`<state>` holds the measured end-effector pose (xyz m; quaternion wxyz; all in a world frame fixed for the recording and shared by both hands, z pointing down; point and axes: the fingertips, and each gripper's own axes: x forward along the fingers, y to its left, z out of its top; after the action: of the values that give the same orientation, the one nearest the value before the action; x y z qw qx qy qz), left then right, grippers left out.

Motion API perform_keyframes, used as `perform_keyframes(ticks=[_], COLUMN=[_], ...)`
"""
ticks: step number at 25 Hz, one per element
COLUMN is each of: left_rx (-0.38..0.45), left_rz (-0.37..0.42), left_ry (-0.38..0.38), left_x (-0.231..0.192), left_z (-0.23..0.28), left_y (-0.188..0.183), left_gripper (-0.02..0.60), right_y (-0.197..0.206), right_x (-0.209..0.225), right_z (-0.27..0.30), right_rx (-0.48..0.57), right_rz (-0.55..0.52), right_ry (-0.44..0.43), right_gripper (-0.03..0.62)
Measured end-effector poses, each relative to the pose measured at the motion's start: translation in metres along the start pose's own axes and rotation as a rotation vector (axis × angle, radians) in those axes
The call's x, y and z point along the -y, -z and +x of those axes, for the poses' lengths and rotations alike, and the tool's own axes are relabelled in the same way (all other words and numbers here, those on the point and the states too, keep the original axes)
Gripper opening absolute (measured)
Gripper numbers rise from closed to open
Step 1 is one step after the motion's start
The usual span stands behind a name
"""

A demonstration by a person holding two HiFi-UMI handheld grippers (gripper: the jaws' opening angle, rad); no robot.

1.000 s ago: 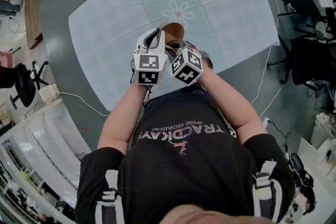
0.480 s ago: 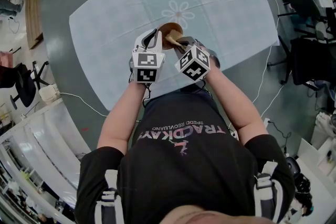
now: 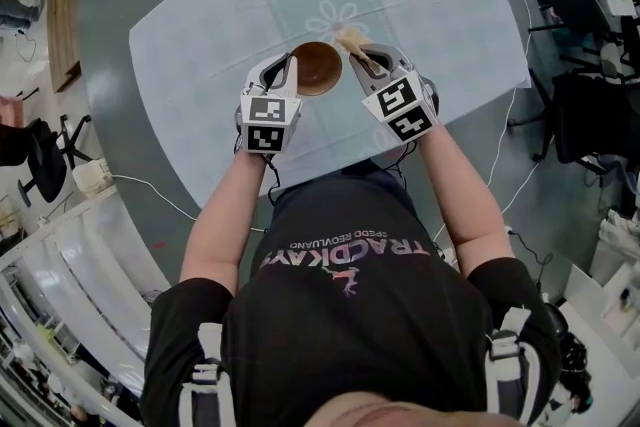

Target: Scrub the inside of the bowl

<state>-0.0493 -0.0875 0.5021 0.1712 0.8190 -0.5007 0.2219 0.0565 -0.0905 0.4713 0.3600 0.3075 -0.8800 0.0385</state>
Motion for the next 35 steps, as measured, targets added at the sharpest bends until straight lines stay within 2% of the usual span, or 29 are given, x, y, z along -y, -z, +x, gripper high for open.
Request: perform_keyframes(ticks=[2, 4, 7, 11, 14, 18, 22, 25, 27, 31, 35], left_rx=[0.021, 0.047, 0.069, 0.055, 0.039, 0.016, 0.009, 0.023, 0.036, 0.074, 0.108], left_rz=[0.015, 0.043, 0.138, 0.247, 0.316, 0.377, 0.395, 0.356, 0.290, 0.071, -0.168], left_ry=[0.048, 0.139, 0.275, 0.385, 0.434, 0.459, 0.458, 0.445, 0.423, 0.348, 0.225], left_x=[0.004, 0.015, 0.034, 0.045, 0.048, 0.054, 0.056, 0.050, 0.043, 0.024, 0.001], left_z=[0.000, 0.000, -0.001, -0.005, -0.009, -0.004, 0.002, 0.003, 0.006, 0.015, 0.024], left_y=[-0.003, -0.007, -0.010, -0.007, -0.003, 0.000, 0.003, -0.002, -0.008, -0.017, -0.022], left_gripper=[0.026, 0.026, 0.026, 0.026, 0.026, 0.026, 0.026, 0.026, 0.026, 0.026, 0.026], right_y=[-0.001, -0.005, -0.008, 0.005, 0.011, 0.012, 0.019, 0.022, 0.023, 0.025, 0.034], right_x=[0.007, 0.007, -0.002, -0.021, -0.036, -0.042, -0.040, -0.038, -0.034, -0.017, -0.007], right_z=[0.004, 0.010, 0.013, 0.014, 0.021, 0.031, 0.036, 0.036, 0.036, 0.037, 0.037], right_rx=[0.003, 0.015, 0.032, -0.005, -0.030, -0.028, -0.036, -0.045, -0.047, -0.047, -0.066], right_rz=[-0.003, -0.072, -0.274, -0.592, -0.731, -0.807, -0.871, -0.872, -0.847, -0.722, -0.599], right_ry=[-0.017, -0.091, -0.237, -0.369, -0.417, -0.436, -0.438, -0.435, -0.421, -0.384, -0.348], right_gripper=[0.032, 0.032, 0.032, 0.032, 0.032, 0.032, 0.032, 0.032, 0.032, 0.032, 0.032])
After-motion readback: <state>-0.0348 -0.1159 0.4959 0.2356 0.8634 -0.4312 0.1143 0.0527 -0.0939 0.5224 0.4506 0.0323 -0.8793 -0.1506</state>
